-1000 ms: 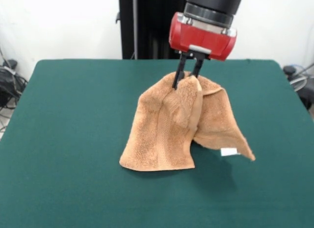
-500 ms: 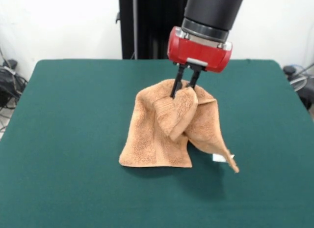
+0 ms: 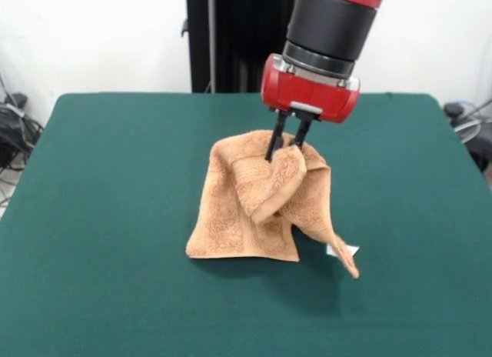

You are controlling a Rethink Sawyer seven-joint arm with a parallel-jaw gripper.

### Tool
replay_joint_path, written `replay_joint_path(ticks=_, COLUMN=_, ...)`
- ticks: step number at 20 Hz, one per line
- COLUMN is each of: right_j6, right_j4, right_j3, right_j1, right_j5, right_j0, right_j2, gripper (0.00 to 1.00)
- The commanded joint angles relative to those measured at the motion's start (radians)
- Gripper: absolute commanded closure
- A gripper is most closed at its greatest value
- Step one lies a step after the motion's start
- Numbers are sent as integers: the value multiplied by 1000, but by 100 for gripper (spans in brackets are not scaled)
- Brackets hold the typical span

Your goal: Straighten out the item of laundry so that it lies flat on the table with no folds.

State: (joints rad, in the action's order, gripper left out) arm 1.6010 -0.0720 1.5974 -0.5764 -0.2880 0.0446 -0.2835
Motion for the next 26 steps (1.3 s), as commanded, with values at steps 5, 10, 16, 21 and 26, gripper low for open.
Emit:
replay_joint_path(ticks=5, right_j6=170, right_j4=16, right_j3=56, right_j1=30, right_j5=33, right_j0=5, right_j2=61, gripper=0)
replay_joint_path(ticks=10, right_j6=166, right_j4=18, right_j3=55, right_j1=22, right_j5=18, right_j0=10, right_j2=54, gripper=0)
replay_joint_path(ticks=16, right_j6=103, right_j4=42, right_j3=46, right_j1=-36, right_j5=-62, right_j0=9, right_j2=55, gripper=0)
replay_joint_path(ticks=21, right_j6=89, right_j4=45, right_j3=44, right_j1=-66, right_j5=-100, right_j0=12, right_j2=50, gripper=0)
replay_joint_path(ticks=26, right_j6=60, right_j4=55, right_j3=22, right_j1=-78, right_j5=-135, right_j0=4, right_j2=56, gripper=0)
